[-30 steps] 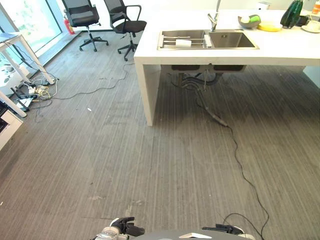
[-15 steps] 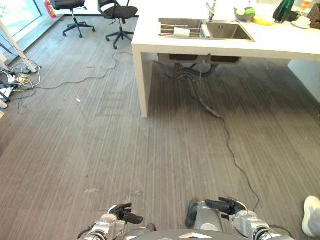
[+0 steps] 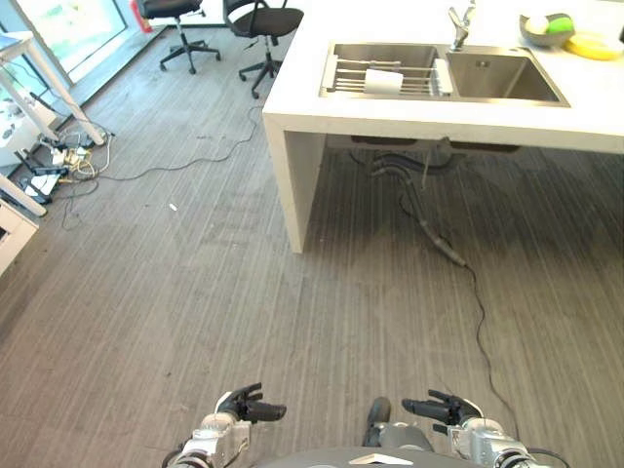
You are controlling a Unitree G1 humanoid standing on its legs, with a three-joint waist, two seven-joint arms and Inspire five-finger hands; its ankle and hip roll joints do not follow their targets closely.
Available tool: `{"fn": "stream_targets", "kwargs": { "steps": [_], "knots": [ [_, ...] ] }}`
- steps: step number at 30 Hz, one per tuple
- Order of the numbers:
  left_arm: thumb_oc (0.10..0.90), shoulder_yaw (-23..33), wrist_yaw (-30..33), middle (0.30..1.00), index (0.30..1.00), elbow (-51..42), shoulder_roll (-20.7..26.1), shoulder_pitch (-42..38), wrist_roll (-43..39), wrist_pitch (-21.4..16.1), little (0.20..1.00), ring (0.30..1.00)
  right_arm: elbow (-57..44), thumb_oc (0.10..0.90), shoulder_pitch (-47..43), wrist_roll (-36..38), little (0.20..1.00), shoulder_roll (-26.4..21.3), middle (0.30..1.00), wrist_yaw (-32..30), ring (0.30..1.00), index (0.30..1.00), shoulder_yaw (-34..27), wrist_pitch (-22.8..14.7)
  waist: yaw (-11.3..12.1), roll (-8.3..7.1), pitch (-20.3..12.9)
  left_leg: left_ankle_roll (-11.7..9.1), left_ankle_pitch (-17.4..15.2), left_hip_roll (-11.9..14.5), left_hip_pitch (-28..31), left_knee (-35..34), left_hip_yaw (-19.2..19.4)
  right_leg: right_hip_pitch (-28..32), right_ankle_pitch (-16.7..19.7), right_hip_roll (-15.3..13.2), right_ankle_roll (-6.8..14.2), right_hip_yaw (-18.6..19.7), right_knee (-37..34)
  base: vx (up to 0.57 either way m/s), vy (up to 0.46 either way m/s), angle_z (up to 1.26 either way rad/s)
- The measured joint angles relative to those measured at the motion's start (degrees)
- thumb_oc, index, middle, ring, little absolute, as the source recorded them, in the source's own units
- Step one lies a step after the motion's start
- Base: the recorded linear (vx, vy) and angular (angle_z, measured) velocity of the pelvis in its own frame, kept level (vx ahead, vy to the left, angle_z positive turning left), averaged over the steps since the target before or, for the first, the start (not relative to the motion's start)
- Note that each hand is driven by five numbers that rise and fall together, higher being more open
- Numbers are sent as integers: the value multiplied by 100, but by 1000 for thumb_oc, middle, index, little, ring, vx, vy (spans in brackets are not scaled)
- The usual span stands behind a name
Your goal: Place the dishes in the dishwasher.
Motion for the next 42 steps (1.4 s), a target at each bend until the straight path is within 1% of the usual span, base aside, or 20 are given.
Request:
{"fn": "stream_targets", "kwargs": {
  "steps": [1, 3, 4, 5, 6, 9, 12, 13, 16, 18, 20, 22, 24, 26, 28, 31, 35, 37, 39, 42],
  "knots": [
    [800, -61, 10, 900, 900, -148, 8, -20, -26, -8, 900, 900, 56, 800, -23, 35, 900, -32, 900, 4, 900, 900, -2, -10, 75, -2, 15, 68, 431, 114, -527, 913, -90, 169, -30, 78, -45, -54, -141, 271, -165, -3],
    [800, -104, -69, 900, 900, -1227, 163, 257, -147, 49, 900, 900, 213, 800, -81, 38, 900, -56, 900, -118, 900, 900, 3, 56, 264, -222, 167, 134, -251, -170, -1402, 1431, -76, 815, -276, 106, -37, -18, -499, 418, -73, -9],
    [800, -120, -82, 900, 900, -1734, 203, 337, -227, 11, 900, 900, 315, 800, -39, 39, 900, -102, 900, -129, 900, 900, -12, 55, 403, -267, 212, 254, -537, -525, -1618, 825, -275, 1036, -348, 96, 11, -16, -712, 312, -26, 0],
    [800, -120, -82, 900, 900, -1734, 203, 337, -227, 11, 900, 900, 315, 800, -39, 39, 900, -102, 900, -129, 900, 900, -12, 55, 403, -267, 212, 254, -537, -525, -1618, 825, -275, 1036, -348, 96, 11, -16, -712, 278, -5, -18],
    [800, -112, -121, 900, 900, -2401, 300, 374, -360, 9, 900, 900, 448, 800, -1, 39, 900, -236, 900, -125, 900, 900, -119, 95, 581, -171, 332, 398, -567, -720, -1772, -946, -212, 1444, -315, 211, 144, -21, -1067, 288, 17, -19],
    [800, 138, -133, 900, 900, -2824, 452, 405, -361, 5, 900, 900, 476, 800, 71, 37, 900, -311, 900, -124, 900, 900, -216, 99, 650, -29, 374, 419, 23, -751, -1883, -3111, -5, 1821, -493, 291, 391, 19, -1283, 308, 17, -16],
    [800, 444, -100, 900, 900, -3023, 537, 525, -420, 7, 900, 900, 689, 800, 206, 28, 900, -331, 900, -99, 900, 900, -212, 94, 815, 185, 388, 401, 321, -737, -1824, -3553, -27, 2294, -807, 369, 819, 149, -1244, 192, 44, -38],
    [800, 537, -75, 900, 900, -3121, 599, 752, -490, -3, 900, 900, 758, 800, 290, 18, 900, -356, 900, -75, 900, 900, -212, 99, 921, 301, 319, 919, 1032, -628, -1568, -3536, -81, 2505, -1018, 370, 1033, 300, -1076, 411, 161, -69],
    [800, 864, -65, 900, 900, -3648, 1227, 737, -559, 139, 900, 900, 914, 800, 143, -181, 900, 39, 900, 44, 900, 900, -465, 52, 971, -346, 409, 1134, 917, -1041, -1049, -3965, 128, 2279, -1275, 0, 1032, 155, -358, 320, 192, -28],
    [800, 1063, -23, 900, 900, -3932, 1229, 749, -572, 141, 900, 900, 995, 800, 88, -200, 900, 33, 900, 44, 900, 900, -556, 61, 1014, -317, 407, 1179, 883, -1040, -763, -4183, 215, 2062, -1256, -180, 1108, 269, 341, 139, 127, -24],
    [800, 1288, 25, 900, 900, -4648, 1451, 719, -579, 87, 900, 900, 1008, 800, 114, -238, 900, 28, 900, 61, 900, 900, -551, 78, 1012, -244, 414, 1389, 730, -1076, -376, -4315, 217, 1419, -1172, -565, 1623, 574, 2164, 101, 161, -2],
    [800, 1414, 45, 900, 900, -5237, 1723, 530, -576, -70, 900, 900, 1005, 800, 107, -253, 900, 19, 900, 89, 900, 900, -546, 105, 986, -208, 440, 1580, 565, -1177, -128, -4355, 176, 596, -1178, -692, 1687, 928, 3442, 104, 122, 13],
    [800, 1466, 75, 900, 900, -5536, 1805, 442, -571, -163, 900, 900, 978, 800, 100, -278, 900, -1, 900, 96, 900, 900, -551, 98, 978, -136, 451, 1665, 474, -1225, -32, -4349, 173, 107, -1177, -686, 1683, 958, 3716, 179, -54, 6],
    [800, 1440, 128, 900, 900, -5869, 1857, 408, -515, -165, 900, 900, 748, 800, 136, -293, 900, -81, 900, 122, 900, 900, -543, 72, 953, 35, 446, 1588, 306, -1229, 147, -4360, 165, -52, -1261, -833, 1402, 440, 2983, 172, -141, 5],
    [800, 1445, 199, 900, 900, -6176, 1854, 338, -333, -266, 900, 900, 597, 800, 104, -415, 900, -108, 900, 176, 900, 900, -417, 95, 958, 171, 361, 1490, 189, -1131, 258, -4312, 118, 176, -821, -990, 1215, -110, 962, 247, -215, 7],
    [800, 1490, 269, 900, 900, -6306, 2084, 221, -206, -280, 900, 900, 527, 800, 94, -416, 900, -74, 900, 275, 900, 900, -422, 124, 959, 107, 328, 1372, 93, -1113, 389, -4315, 112, 203, -253, -1174, 1435, 67, 96, 137, -148, 2],
    [800, 1541, 468, 900, 900, -6585, 2218, -384, -94, -403, 900, 900, 489, 800, 275, -421, 900, 167, 900, 321, 900, 900, -338, 108, 916, -301, 126, 1002, -146, -1044, 699, -4315, 16, 285, 670, -1401, 1572, 472, -337, 148, -216, 15],
    [800, 1493, 564, 900, 900, -6615, 2319, -587, 27, -611, 900, 900, 428, 800, 372, -420, 900, 296, 900, 382, 900, 900, -253, 110, 920, -473, -20, 673, -359, -905, 848, -4270, 86, 439, 516, -1192, 1366, 614, -475, 207, -347, -26],
    [800, 1382, 643, 900, 900, -6596, 2227, -695, 126, -703, 900, 900, 332, 800, 365, -417, 900, 196, 900, 396, 900, 900, -254, 72, 815, -128, -23, 470, -458, -494, 897, -4176, 245, 471, 388, -762, 1167, 640, -442, 173, -271, -48],
    [800, 1057, 635, 900, 900, -6580, 1951, -870, 188, -771, 900, 900, 297, 800, 447, -416, 900, 118, 900, 417, 900, 900, -202, 104, 582, 73, -82, 231, -447, -53, 978, -4028, 340, 579, 171, -310, 985, 632, -492, 305, -416, -27]
  ]
}}
